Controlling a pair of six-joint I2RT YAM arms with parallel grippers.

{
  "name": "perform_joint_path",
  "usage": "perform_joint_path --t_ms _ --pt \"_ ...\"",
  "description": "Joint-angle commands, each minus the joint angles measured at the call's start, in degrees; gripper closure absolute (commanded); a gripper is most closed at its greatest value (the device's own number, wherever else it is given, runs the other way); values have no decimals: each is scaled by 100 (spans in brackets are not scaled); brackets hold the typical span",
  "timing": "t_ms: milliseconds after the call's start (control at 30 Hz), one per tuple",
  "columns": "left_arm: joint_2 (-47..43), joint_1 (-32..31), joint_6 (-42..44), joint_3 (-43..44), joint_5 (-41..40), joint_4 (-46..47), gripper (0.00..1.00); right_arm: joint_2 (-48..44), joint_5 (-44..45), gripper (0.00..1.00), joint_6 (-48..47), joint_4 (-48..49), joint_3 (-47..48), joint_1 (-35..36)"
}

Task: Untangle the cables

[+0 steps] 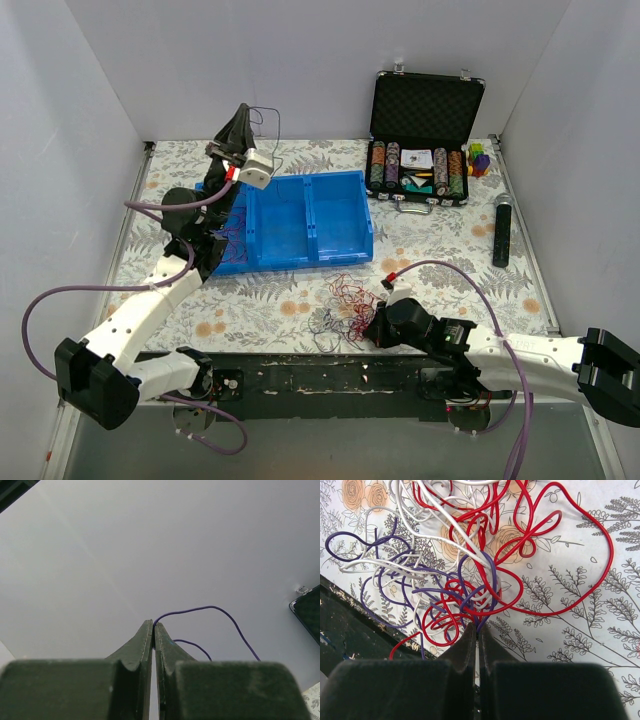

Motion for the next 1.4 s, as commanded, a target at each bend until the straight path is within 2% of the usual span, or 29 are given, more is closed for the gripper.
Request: perform_joint_path --t_ms 0,133,267,467,633,800,900,933,1000,1033,1200,1267,1300,1367 --pt "-199 12 -62 -150 -225 5 100 53 -79 99 2 -488 -237 31" --pt "-243 12 -176 -422 -373 -170 100 35 -79 99 20 -488 -237 22" --pt "-182 12 -861 -782 -944 -749 100 26 -70 99 11 -488 -228 22" --pt "-7 12 -1679 -1310 -700 -1250 100 0 -70 99 20 -479 -237 22" --pt "432 12 -1294 -1661 -489 -1182 99 -44 -70 99 46 -506 -263 22" --pt "924 12 -1345 -1601 -111 -1611 90 -62 -53 99 90 -479 -272 22" --pt "1250 12 -1538 -1347 170 -2041 81 -79 -53 99 108 -488 -281 31" --pt "1372 12 -1591 -1259 223 -2173 71 -97 -35 99 99 -488 -289 22" --pt "1549 12 -1609 -1144 311 -2315 42 -132 -26 99 99 -523 -289 22" --pt "1602 12 -1635 -1117 320 -2298 34 -150 -18 99 108 -540 -289 22" --pt "1489 12 -1679 -1091 163 -2122 23 -220 -26 99 108 -620 -228 22" --pt "1313 12 -1688 -1038 74 -2139 22 -229 -26 99 108 -620 -219 22" --pt "1173 12 -1714 -986 118 -2235 23 -238 -26 99 99 -611 -210 22" --pt "691 -57 -1776 -880 712 -2621 25 -246 -26 99 90 -585 -219 22"
